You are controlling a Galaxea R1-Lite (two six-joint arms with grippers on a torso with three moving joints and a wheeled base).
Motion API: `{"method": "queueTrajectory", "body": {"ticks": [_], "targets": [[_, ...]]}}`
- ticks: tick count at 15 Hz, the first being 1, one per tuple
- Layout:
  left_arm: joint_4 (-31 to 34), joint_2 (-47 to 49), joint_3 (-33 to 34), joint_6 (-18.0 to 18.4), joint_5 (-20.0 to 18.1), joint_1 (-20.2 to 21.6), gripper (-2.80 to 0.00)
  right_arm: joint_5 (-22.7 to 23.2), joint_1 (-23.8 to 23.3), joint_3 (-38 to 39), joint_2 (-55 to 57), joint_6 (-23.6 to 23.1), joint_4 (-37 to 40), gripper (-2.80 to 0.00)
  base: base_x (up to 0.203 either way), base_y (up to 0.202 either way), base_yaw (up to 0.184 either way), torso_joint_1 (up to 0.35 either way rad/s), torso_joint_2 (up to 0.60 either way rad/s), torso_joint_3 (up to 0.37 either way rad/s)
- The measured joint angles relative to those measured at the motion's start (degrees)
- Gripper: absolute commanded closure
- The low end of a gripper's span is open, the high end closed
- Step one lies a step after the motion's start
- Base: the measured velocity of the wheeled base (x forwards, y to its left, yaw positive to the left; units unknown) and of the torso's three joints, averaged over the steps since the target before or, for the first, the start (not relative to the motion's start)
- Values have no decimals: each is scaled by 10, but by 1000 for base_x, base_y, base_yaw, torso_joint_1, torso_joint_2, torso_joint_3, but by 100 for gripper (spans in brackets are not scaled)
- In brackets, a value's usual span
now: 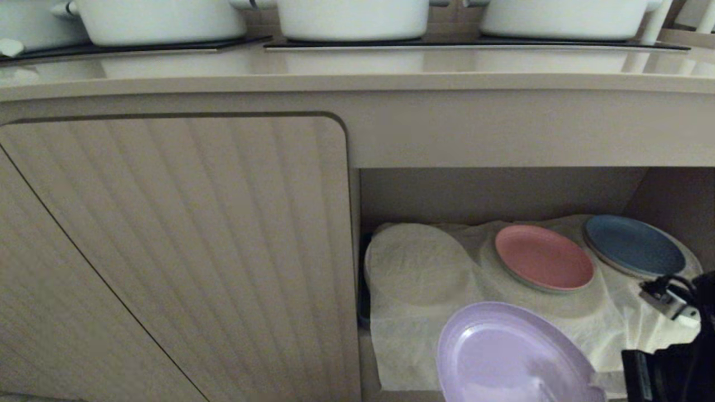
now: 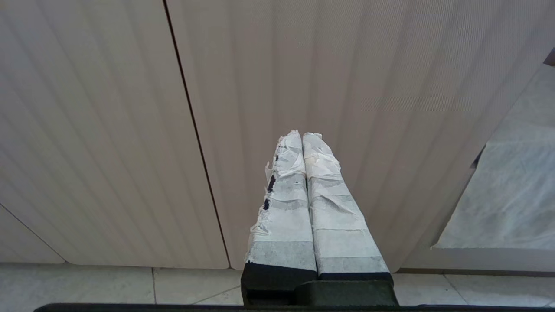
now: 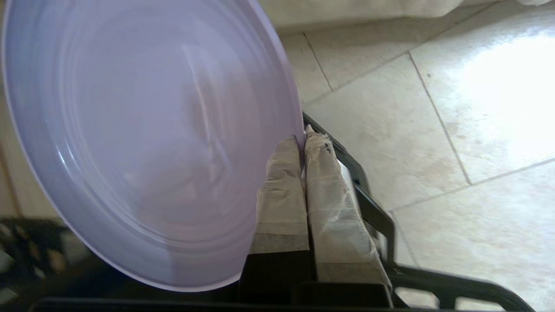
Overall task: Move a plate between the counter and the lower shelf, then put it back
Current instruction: Put the plate
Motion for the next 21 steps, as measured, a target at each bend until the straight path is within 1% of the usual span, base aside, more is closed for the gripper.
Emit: {"method": "queueTrajectory", "body": {"ticks": [2, 4, 7, 9, 11, 16, 21], "targets": [[0, 0, 0, 0, 0, 0, 0, 0, 0, 28, -30, -5, 6, 0, 0, 0, 0, 0, 0, 0], [0, 0, 0, 0, 0, 0, 0, 0, 0, 42, -55, -6, 34, 0, 0, 0, 0, 0, 0, 0], [0, 0, 0, 0, 0, 0, 0, -1, 0, 48, -79, -7, 46, 0, 0, 0, 0, 0, 0, 0], [0, 0, 0, 0, 0, 0, 0, -13, 0, 52, -91, -7, 69, 0, 0, 0, 0, 0, 0, 0], [0, 0, 0, 0, 0, 0, 0, -17, 0, 56, -103, -7, 85, 0, 0, 0, 0, 0, 0, 0], [0, 0, 0, 0, 0, 0, 0, -27, 2, 60, -121, -5, 102, 0, 0, 0, 0, 0, 0, 0], [0, 0, 0, 0, 0, 0, 0, -38, 8, 53, -120, -6, 96, 0, 0, 0, 0, 0, 0, 0]]}}
